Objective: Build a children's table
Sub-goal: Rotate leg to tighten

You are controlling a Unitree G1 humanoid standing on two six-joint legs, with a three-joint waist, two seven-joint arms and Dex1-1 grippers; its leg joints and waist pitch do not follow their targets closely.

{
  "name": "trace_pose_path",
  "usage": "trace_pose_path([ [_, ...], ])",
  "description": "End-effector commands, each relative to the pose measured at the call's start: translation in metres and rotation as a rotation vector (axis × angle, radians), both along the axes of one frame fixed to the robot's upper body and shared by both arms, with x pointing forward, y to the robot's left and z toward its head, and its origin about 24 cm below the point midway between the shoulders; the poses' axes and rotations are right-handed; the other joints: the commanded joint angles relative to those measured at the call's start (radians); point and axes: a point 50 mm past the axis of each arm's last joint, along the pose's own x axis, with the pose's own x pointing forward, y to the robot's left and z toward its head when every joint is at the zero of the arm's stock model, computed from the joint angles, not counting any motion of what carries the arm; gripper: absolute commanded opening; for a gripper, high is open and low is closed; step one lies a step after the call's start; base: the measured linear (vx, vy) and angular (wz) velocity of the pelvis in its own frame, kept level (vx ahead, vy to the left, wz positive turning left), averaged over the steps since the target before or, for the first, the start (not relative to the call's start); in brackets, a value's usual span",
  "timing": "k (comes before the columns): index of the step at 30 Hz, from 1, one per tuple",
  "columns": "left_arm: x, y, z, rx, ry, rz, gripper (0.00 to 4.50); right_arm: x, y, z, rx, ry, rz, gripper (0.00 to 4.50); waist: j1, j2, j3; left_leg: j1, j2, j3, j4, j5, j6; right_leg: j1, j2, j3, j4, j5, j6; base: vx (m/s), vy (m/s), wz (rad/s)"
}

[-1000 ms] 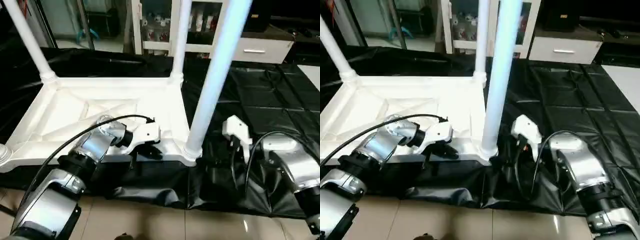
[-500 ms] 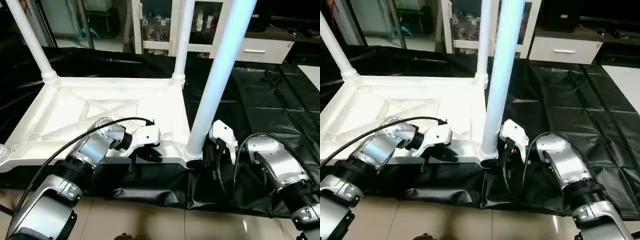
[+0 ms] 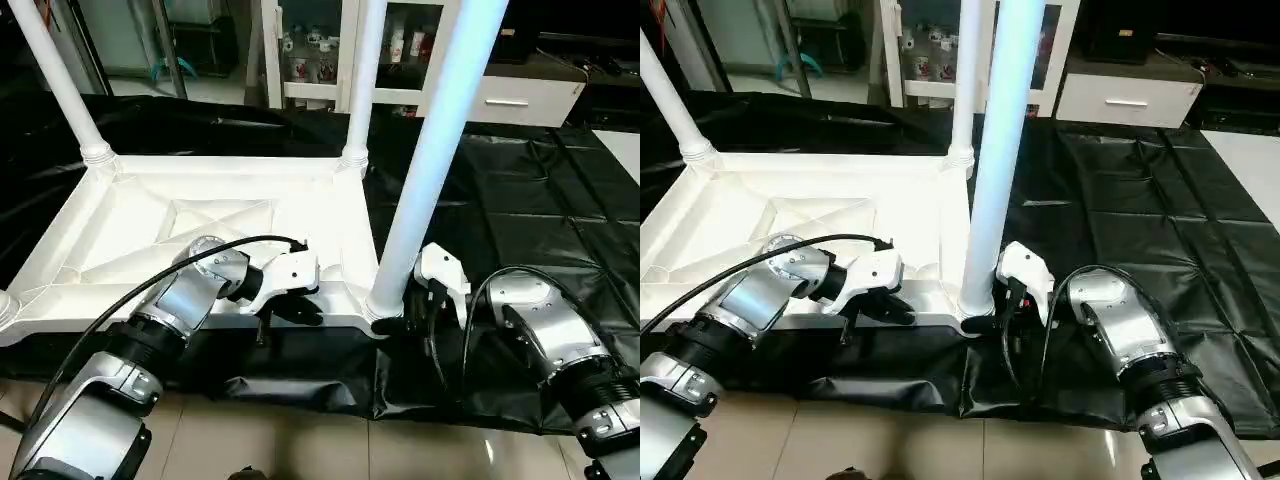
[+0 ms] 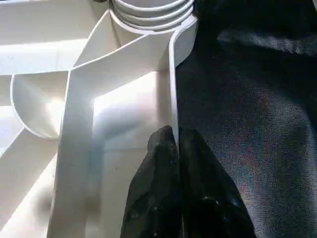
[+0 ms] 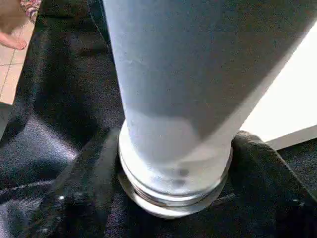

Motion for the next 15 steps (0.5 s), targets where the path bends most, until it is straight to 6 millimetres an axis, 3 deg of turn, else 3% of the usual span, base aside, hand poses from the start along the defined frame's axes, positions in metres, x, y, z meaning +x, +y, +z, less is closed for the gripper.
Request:
trace_pose_path([
  [1, -0.016, -0.004, -0.024, 0.081, 0.095, -0.064, 0.00, 0.002, -0.001, 0.001, 0.004, -0.001, -0.001, 2.88, -0.005, -0.010, -0.065, 0.004, 0.013, 0.009, -0.055, -0.147, 0.077, 0.052, -0.024, 0.027, -0.045, -0.049, -0.267, 0.000, 0.000, 0.00],
  [10, -0.015, -0.006, -0.025, 0.076, 0.100, -0.057, 0.00, 0.000, -0.001, 0.000, 0.044, 0.021, -0.018, 2.72, -0.006, -0.004, -0.066, 0.004, 0.013, 0.008, -0.053, -0.143, 0.080, 0.053, -0.023, 0.026, -0.044, -0.027, -0.278, 0.000, 0.000, 0.00],
  [12, -0.011, -0.011, -0.025, 0.054, 0.084, -0.014, 0.00, 0.003, 0.002, -0.003, 0.110, 0.023, -0.106, 2.72, -0.006, -0.006, -0.066, 0.003, 0.012, 0.008, -0.053, -0.146, 0.078, 0.054, -0.023, 0.026, -0.043, -0.028, -0.279, 0.000, 0.000, 0.00],
  [15, 0.000, -0.022, -0.023, -0.010, 0.039, 0.097, 0.00, 0.011, 0.011, -0.011, 0.223, 0.043, -0.330, 2.71, -0.010, -0.006, -0.059, 0.003, 0.012, 0.007, -0.060, -0.202, 0.056, 0.049, -0.026, 0.028, -0.054, -0.118, -0.262, 0.000, 0.000, 0.00],
])
